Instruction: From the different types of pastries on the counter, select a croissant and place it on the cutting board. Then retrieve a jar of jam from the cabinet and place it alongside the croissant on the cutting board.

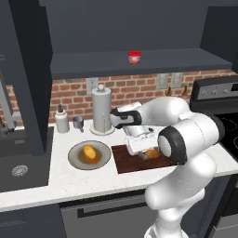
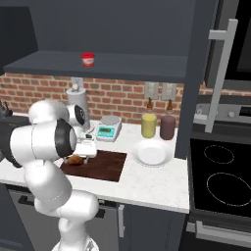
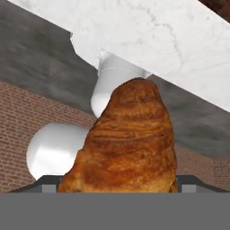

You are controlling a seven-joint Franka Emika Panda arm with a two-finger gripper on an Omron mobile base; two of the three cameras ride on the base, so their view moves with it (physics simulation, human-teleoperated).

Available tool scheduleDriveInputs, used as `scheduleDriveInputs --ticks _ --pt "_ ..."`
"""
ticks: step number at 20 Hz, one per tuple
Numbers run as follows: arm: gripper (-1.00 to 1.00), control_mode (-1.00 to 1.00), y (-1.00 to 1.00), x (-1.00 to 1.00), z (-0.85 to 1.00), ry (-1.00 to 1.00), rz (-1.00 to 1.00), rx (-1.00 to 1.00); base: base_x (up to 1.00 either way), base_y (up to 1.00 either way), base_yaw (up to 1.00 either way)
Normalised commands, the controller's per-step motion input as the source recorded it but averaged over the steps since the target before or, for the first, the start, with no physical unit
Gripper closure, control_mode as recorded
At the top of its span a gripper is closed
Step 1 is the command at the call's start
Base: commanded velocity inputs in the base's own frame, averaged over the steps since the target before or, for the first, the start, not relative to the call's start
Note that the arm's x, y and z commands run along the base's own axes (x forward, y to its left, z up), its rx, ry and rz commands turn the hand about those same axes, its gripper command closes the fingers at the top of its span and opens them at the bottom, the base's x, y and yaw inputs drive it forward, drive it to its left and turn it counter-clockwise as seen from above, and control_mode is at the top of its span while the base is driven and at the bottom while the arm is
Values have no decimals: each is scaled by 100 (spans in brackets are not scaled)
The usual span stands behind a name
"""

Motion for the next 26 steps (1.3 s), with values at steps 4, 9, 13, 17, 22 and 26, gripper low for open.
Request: scheduleDriveInputs --ticks 4,9,13,17,22,26 --pt "100 -100 -3 77 -9 15 0 1 0 0 0" --pt "100 -100 -22 19 -18 -11 0 12 0 0 0" --pt "100 -100 -16 0 -31 -36 1 24 0 0 0" --pt "100 -100 -16 4 -20 -40 0 28 0 0 0" --pt "100 -100 -11 32 -10 -33 0 21 0 0 0" --pt "100 -100 0 43 -2 -23 -3 10 0 0 0"
